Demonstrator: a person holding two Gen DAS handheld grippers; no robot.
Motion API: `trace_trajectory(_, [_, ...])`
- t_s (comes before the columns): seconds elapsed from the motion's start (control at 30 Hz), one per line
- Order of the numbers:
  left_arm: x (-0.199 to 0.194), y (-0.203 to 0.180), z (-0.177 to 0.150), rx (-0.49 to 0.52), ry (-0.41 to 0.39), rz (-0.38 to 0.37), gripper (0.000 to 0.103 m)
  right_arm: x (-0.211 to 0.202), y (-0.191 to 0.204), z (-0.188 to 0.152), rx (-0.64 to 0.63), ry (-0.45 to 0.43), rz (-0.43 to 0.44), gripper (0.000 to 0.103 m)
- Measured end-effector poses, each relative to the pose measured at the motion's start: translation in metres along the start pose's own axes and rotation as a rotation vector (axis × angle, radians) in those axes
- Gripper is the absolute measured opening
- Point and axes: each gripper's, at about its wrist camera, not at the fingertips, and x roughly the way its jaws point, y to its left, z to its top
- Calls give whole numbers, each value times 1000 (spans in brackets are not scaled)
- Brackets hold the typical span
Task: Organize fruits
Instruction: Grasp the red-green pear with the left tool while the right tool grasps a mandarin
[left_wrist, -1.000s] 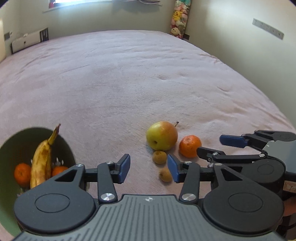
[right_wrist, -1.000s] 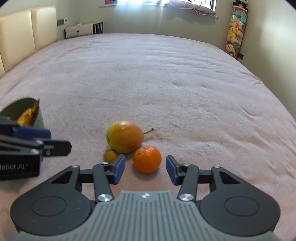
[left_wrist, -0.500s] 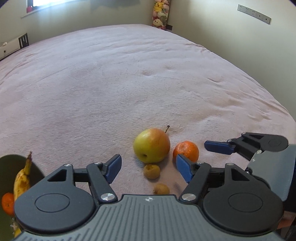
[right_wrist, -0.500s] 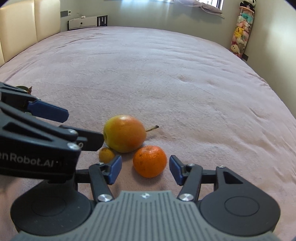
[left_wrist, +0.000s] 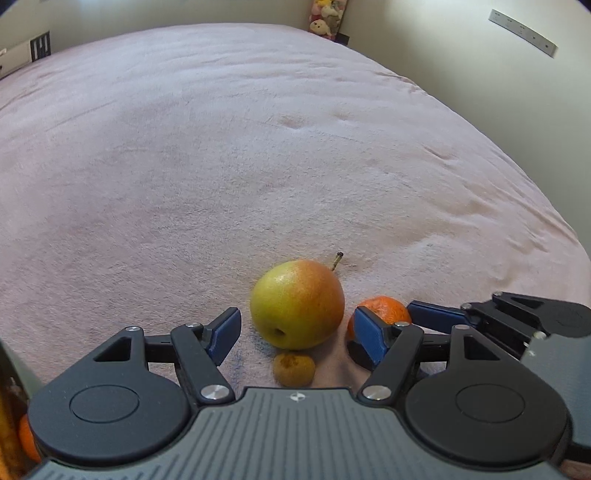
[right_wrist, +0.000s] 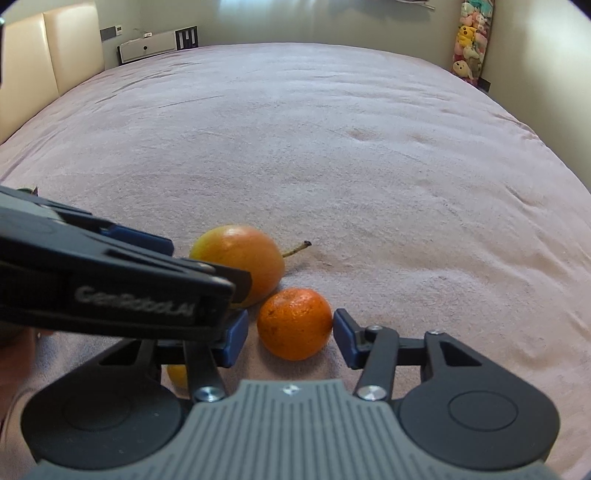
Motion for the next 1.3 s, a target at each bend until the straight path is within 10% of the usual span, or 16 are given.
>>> trace_trajectory(1.3, [-17,9,7,-123,-11,33,75,-12,-11,15,128,29,11,43])
